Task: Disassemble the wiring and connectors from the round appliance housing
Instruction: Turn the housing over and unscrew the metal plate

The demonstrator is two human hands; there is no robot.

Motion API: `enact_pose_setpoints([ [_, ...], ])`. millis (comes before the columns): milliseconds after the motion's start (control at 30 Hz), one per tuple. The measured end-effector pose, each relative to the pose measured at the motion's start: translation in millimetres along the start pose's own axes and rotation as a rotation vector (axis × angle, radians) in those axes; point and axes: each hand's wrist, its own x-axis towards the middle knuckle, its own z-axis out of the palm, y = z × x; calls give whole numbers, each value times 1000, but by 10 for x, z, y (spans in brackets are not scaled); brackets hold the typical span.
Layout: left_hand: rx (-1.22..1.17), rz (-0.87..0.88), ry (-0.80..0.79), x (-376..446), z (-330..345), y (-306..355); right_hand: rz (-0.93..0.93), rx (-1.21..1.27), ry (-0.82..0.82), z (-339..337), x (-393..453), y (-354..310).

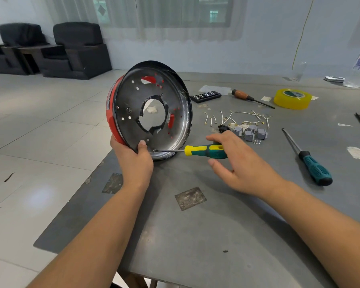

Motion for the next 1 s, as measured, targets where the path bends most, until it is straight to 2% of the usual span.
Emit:
enact_pose_setpoints([
  [100,6,-1,-5,1,1,6,164,-136,30,-9,61,-106],
  [167,6,-10,-4,1,0,5,162,-256,90,12,96,-172],
  [233,5,-15,0,4,3,8,87,-103,122,15,97,-183],
  [333,-3,-17,13,4,11,8,11,98,83,14,67,-139],
  [433,6,-12,2,-11,13,9,102,271,131,55,33,-151],
  [533,10,-7,2,-8,15,8,305,202,162,77,60,-189],
  [600,15,-6,4,-3,14,12,357,141,171,66,91,-169],
  [767,2,-19,12,4,11,-2,66,205,66,23,56,-56],
  [933,4,-21,4,2,20,-2,275,90,84,71,58,3],
  [1000,17,-20,-2,1,19,-3,232,89,143,89,87,-7],
])
